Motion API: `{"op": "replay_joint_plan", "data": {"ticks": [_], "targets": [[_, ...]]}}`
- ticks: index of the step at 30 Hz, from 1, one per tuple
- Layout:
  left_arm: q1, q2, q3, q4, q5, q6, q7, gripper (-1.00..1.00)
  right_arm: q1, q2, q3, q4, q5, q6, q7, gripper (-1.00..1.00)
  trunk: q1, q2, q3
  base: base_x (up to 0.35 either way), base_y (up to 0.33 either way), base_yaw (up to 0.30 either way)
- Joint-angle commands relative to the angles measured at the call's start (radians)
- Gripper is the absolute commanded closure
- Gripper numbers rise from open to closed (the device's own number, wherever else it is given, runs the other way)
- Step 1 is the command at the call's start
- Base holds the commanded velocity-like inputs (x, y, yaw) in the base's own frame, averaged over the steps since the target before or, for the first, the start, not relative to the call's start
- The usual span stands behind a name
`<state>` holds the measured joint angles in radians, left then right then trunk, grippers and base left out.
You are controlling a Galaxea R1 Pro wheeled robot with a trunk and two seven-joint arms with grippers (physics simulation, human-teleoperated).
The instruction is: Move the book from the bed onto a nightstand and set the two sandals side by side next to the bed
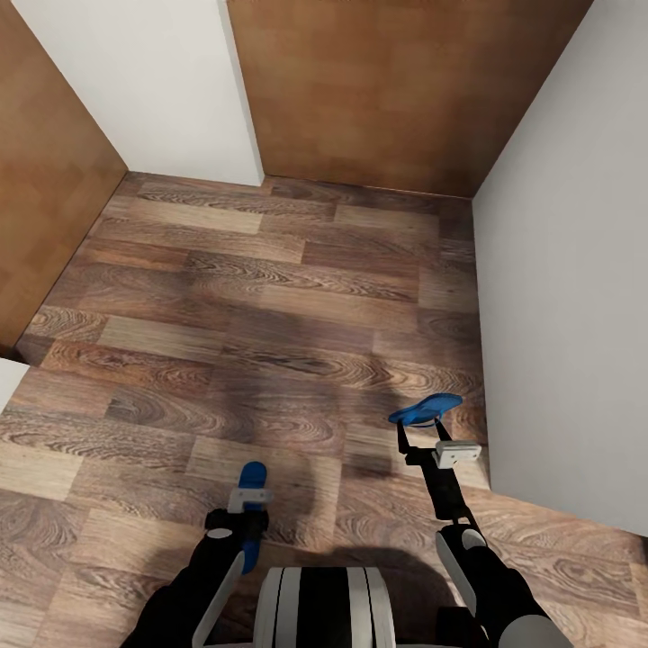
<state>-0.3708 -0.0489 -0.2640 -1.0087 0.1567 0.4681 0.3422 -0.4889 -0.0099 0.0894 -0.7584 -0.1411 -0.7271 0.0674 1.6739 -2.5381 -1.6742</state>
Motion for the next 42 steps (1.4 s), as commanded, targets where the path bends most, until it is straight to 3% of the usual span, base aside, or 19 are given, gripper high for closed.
{"op": "replay_joint_plan", "data": {"ticks": [1, 11, 16, 25, 28, 42], "targets": [[0.000, 0.000, -0.003, -0.001, 0.011, 0.003, 0.010, -1.00, 0.000, -0.001, 0.003, 0.001, -0.011, -0.003, 0.007, 1.00, 0.000, 0.000, -0.004, 0.000, 0.000, 0.000], [0.000, 0.000, -0.009, -0.001, 0.012, 0.001, 0.009, -1.00, 0.000, -0.001, 0.003, 0.001, -0.011, -0.004, 0.007, 1.00, 0.001, -0.001, -0.012, 0.000, 0.000, 0.000], [0.000, 0.000, -0.023, -0.001, 0.012, 0.000, 0.008, -1.00, 0.000, -0.001, 0.003, 0.001, -0.011, -0.005, 0.007, 1.00, 0.003, -0.002, -0.031, 0.000, 0.000, 0.000], [0.000, 0.000, -0.031, -0.001, 0.013, -0.022, 0.006, -1.00, 0.000, -0.001, 0.003, 0.001, -0.011, -0.005, 0.007, 1.00, 0.003, -0.002, -0.031, 0.000, 0.000, 0.000], [0.000, 0.000, -0.032, 0.000, 0.013, -0.022, 0.006, -1.00, 0.000, -0.001, 0.003, 0.001, -0.011, -0.005, 0.007, 1.00, 0.005, -0.003, -0.043, 0.000, 0.000, 0.000], [0.000, 0.000, -0.032, 0.001, 0.014, -0.023, 0.006, -1.00, 0.000, -0.001, 0.003, 0.023, -0.011, -0.005, 0.007, 1.00, 0.005, -0.003, -0.043, 0.000, 0.000, 0.000]]}}
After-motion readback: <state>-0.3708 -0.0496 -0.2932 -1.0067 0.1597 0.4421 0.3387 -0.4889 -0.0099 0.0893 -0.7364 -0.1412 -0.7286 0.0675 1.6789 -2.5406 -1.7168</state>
